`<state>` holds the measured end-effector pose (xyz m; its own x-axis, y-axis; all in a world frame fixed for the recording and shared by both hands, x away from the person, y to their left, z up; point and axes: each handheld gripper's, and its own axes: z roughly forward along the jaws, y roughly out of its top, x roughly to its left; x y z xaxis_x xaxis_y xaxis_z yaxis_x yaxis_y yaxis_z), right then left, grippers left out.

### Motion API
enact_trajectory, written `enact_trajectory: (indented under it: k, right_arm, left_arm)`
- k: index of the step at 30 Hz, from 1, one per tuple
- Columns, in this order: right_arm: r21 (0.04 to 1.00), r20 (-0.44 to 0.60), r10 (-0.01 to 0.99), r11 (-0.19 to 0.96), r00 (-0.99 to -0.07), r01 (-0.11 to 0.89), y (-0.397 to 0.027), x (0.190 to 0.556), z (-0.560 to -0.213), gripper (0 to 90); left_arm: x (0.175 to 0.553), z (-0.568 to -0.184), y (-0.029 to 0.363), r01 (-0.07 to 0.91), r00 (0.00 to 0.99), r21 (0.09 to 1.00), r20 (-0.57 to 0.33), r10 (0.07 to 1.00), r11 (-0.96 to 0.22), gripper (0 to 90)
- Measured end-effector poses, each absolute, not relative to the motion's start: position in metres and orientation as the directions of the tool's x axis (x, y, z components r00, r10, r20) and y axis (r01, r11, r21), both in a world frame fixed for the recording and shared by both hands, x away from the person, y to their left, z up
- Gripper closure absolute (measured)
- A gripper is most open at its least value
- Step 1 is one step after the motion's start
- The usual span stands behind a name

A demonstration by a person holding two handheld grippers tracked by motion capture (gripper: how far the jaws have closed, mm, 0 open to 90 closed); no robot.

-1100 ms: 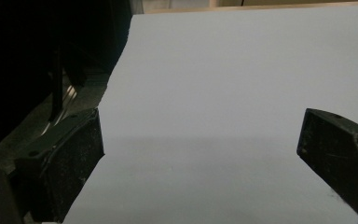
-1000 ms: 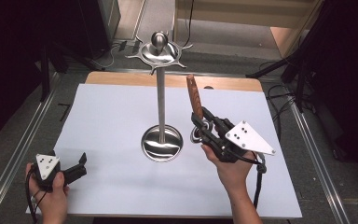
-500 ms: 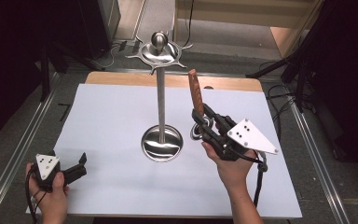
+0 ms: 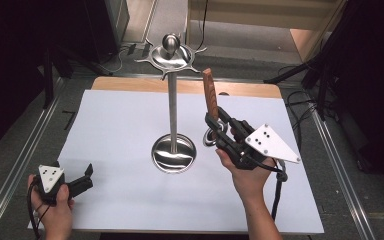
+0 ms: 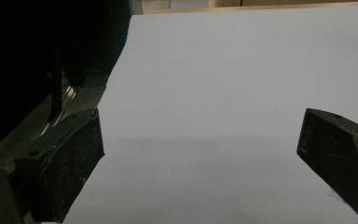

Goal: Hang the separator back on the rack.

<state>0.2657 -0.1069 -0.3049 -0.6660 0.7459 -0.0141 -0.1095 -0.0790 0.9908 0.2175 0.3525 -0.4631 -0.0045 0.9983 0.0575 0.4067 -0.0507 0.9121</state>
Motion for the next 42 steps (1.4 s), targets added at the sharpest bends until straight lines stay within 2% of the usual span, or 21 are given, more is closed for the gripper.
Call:
enact_trajectory:
  k: [36,42]
  right_arm:
    - [0.991,-0.021,0.722,-0.074,-0.691,-0.108,-0.090,0.274,-0.304,70.0]
    - [0.995,-0.050,0.731,-0.025,-0.681,-0.100,-0.091,0.273,-0.309,58.7]
  left_arm:
    - [0.217,-0.463,0.353,0.406,-0.001,0.912,0.058,0.998,-0.053,1.2]
    - [0.217,-0.463,0.352,0.405,0.000,0.912,0.061,0.998,-0.056,1.2]
